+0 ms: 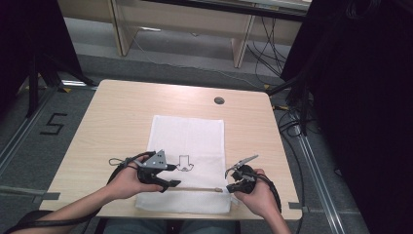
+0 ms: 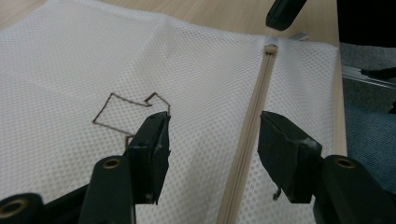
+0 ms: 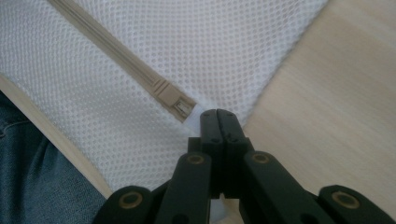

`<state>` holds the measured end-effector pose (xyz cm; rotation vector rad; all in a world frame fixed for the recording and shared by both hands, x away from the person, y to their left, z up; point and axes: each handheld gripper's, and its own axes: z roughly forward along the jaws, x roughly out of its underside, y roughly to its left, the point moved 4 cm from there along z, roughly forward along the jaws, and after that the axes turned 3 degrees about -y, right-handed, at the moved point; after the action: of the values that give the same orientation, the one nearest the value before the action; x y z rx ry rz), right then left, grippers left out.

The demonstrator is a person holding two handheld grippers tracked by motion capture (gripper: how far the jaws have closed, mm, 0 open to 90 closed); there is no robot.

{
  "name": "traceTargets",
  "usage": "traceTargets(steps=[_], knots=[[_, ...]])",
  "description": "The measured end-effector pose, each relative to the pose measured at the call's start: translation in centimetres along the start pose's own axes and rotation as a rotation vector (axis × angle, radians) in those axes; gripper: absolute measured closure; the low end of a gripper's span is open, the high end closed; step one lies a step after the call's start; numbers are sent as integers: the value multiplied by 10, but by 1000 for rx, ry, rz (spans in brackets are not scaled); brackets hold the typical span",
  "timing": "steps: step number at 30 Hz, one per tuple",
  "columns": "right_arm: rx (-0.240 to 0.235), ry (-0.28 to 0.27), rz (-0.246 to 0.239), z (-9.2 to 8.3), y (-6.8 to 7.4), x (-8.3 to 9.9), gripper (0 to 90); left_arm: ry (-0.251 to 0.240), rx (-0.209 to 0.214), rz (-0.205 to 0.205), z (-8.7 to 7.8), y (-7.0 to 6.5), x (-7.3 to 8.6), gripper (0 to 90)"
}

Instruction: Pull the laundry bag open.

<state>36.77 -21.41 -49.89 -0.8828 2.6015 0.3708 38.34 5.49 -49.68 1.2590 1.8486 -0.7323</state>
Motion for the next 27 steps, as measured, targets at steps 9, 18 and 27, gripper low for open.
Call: traceTargets(steps=[9,18,27], knots=[[-9,28,-3,11,-2,-2,900,16,66,55,28,-12,-16,459],[-32,48,22,19,0,-1,900,34,108,93,50,-20,-29,511],[-27,40,0,20,-2,-1,900,71,154,118,76,-31,-38,578]])
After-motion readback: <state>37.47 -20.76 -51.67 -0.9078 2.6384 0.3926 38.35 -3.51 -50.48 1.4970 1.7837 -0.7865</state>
